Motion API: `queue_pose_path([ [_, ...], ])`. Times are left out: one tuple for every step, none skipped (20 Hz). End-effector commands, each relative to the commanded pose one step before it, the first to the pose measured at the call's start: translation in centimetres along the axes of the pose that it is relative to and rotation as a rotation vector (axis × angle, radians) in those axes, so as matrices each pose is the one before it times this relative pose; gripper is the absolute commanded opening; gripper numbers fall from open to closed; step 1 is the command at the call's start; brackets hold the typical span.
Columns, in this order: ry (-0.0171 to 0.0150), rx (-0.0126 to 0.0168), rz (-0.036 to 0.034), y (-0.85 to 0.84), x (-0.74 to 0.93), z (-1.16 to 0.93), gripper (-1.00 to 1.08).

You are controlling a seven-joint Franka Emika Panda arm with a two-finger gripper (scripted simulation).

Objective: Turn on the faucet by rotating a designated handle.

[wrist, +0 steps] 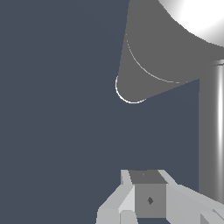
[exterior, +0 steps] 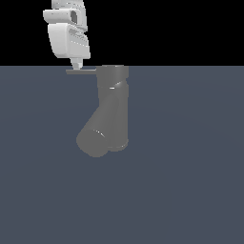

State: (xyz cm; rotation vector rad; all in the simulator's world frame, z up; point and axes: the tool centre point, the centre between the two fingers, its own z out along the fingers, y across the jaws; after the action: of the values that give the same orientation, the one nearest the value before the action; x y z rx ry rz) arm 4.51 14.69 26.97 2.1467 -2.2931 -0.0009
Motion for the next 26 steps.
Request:
queue_pose_path([
  [-0.00003, 0.00036, -0.00032, 0.526, 0.008, -0.019, -1.0],
  [0.0, 0.0, 0.0, 0.262, 0.014, 0.001, -1.0],
  [0.0, 0.0, 0.0, 0.263, 0.014, 0.001, -1.0],
  [0.0, 0.0, 0.0, 0.264, 0.014, 0.001, -1.0],
  [0.0, 0.0, 0.0, 0.265, 0.014, 0.001, -1.0],
  [0.0, 0.0, 0.0, 0.266, 0.014, 0.001, -1.0],
  [0.0, 0.0, 0.0, 0.267, 0.014, 0.001, -1.0],
  [0.0, 0.0, 0.0, 0.268, 0.014, 0.001, -1.0],
  [0.0, 0.0, 0.0, 0.269, 0.014, 0.001, -1.0],
  [0.0, 0.0, 0.0, 0.269, 0.014, 0.001, -1.0],
  [0.0, 0.0, 0.0, 0.27, 0.014, 0.001, -1.0],
  [0.0, 0.0, 0.0, 0.271, 0.014, 0.001, -1.0],
  [0.0, 0.0, 0.0, 0.272, 0.014, 0.001, -1.0],
  [0.0, 0.0, 0.0, 0.272, 0.014, 0.001, -1.0],
  [0.0, 0.0, 0.0, 0.273, 0.014, 0.001, -1.0],
  [0.0, 0.0, 0.0, 0.274, 0.014, 0.001, -1.0],
  [0.0, 0.0, 0.0, 0.274, 0.014, 0.001, -1.0],
  [0.0, 0.0, 0.0, 0.275, 0.014, 0.001, -1.0],
  [-0.00014, 0.0002, 0.00042, 0.273, 0.041, -0.012, -1.0],
  [0.0, 0.0, 0.0, 0.276, 0.014, 0.001, -1.0],
  [0.0, 0.0, 0.0, 0.277, 0.014, 0.001, -1.0],
  [0.0, 0.0, 0.0, 0.278, 0.014, 0.001, -1.0],
  [0.0, 0.0, 0.0, 0.278, 0.014, 0.001, -1.0],
  [0.0, 0.0, 0.0, 0.279, 0.014, 0.001, -1.0],
  [0.0, 0.0, 0.0, 0.28, 0.014, 0.0, -1.0],
  [0.0, 0.0, 0.0, 0.28, 0.014, 0.0, -1.0],
])
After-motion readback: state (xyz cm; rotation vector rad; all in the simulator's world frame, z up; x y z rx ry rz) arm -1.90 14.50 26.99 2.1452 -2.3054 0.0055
